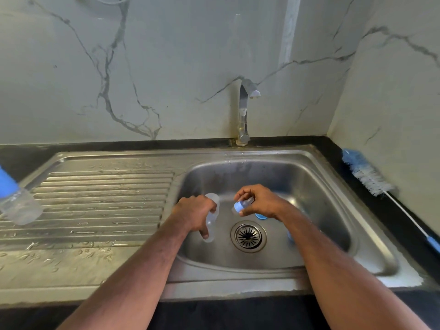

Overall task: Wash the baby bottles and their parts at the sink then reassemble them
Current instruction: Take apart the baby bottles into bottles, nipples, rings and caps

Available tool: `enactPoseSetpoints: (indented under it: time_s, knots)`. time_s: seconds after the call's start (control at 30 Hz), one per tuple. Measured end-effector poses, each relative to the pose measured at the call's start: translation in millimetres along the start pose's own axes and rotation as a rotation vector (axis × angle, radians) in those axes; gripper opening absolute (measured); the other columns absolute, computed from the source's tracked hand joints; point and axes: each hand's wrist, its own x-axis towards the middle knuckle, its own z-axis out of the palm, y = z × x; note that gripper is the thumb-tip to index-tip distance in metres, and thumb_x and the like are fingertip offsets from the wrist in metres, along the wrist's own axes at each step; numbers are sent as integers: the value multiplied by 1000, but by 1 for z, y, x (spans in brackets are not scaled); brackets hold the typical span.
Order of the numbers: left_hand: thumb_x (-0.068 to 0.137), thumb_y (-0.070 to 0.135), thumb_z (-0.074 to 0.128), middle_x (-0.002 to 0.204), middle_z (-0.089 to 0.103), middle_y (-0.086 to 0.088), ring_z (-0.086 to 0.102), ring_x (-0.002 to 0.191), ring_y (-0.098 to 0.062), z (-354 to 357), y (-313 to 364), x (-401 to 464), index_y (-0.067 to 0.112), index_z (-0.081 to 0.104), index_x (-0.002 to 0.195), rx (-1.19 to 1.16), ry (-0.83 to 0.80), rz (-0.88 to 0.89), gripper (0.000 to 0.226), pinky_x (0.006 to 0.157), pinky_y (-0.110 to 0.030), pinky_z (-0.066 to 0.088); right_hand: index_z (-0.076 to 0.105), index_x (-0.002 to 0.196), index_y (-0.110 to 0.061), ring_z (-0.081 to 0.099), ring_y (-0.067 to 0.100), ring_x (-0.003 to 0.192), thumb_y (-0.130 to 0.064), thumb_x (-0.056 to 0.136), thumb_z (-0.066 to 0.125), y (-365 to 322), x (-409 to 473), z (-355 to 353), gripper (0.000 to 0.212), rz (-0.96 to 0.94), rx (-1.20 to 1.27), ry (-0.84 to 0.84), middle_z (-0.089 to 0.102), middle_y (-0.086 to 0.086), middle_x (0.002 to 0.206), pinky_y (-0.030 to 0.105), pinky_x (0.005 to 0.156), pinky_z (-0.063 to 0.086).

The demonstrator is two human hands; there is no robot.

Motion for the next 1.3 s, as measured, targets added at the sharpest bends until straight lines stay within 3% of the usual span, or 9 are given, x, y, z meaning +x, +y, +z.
enactPoseSetpoints:
  time_s: [0.23, 0.5, 1.0, 1.2, 1.3]
  knots:
    - [57, 47, 92, 129, 59, 0, 61, 114, -25, 3, 2, 2, 36, 54, 130, 53, -23, 9, 84, 88, -39, 43, 72, 104, -23, 68, 14, 95, -8, 73, 88, 0, 0, 1, 38, 7, -2, -16, 68, -3, 104, 29, 79, 60]
    - [57, 49, 91, 126, 61, 1, 62, 110, -24, 5, 4, 1, 35, 54, 129, 99, -23, 39, 82, 87, -39, 42, 72, 104, -21, 69, 16, 93, -6, 74, 87, -1, -3, 2, 37, 16, -9, -36, 67, -1, 105, 34, 77, 64]
    - [59, 55, 90, 129, 61, 2, 63, 109, -22, 5, 6, 0, 33, 53, 132, 78, -4, 56, 85, 90, -38, 47, 71, 109, -17, 66, 11, 91, -6, 76, 85, -5, -4, 3, 37, 29, -8, -68, 65, -4, 104, 19, 63, 55]
    - [58, 55, 90, 130, 61, 2, 62, 110, -22, 7, 5, 1, 31, 54, 131, 51, 11, 61, 84, 92, -40, 48, 71, 108, -18, 66, 12, 93, -7, 76, 86, -5, -3, 5, 37, 30, 0, -67, 65, -3, 104, 22, 68, 56]
    - [59, 63, 85, 127, 62, 8, 61, 112, -19, 2, 4, 1, 32, 57, 127, -30, 110, 89, 81, 92, -38, 45, 72, 103, -23, 66, 11, 95, -12, 72, 89, -3, -2, 4, 38, 26, 5, -17, 68, -5, 103, 28, 76, 57]
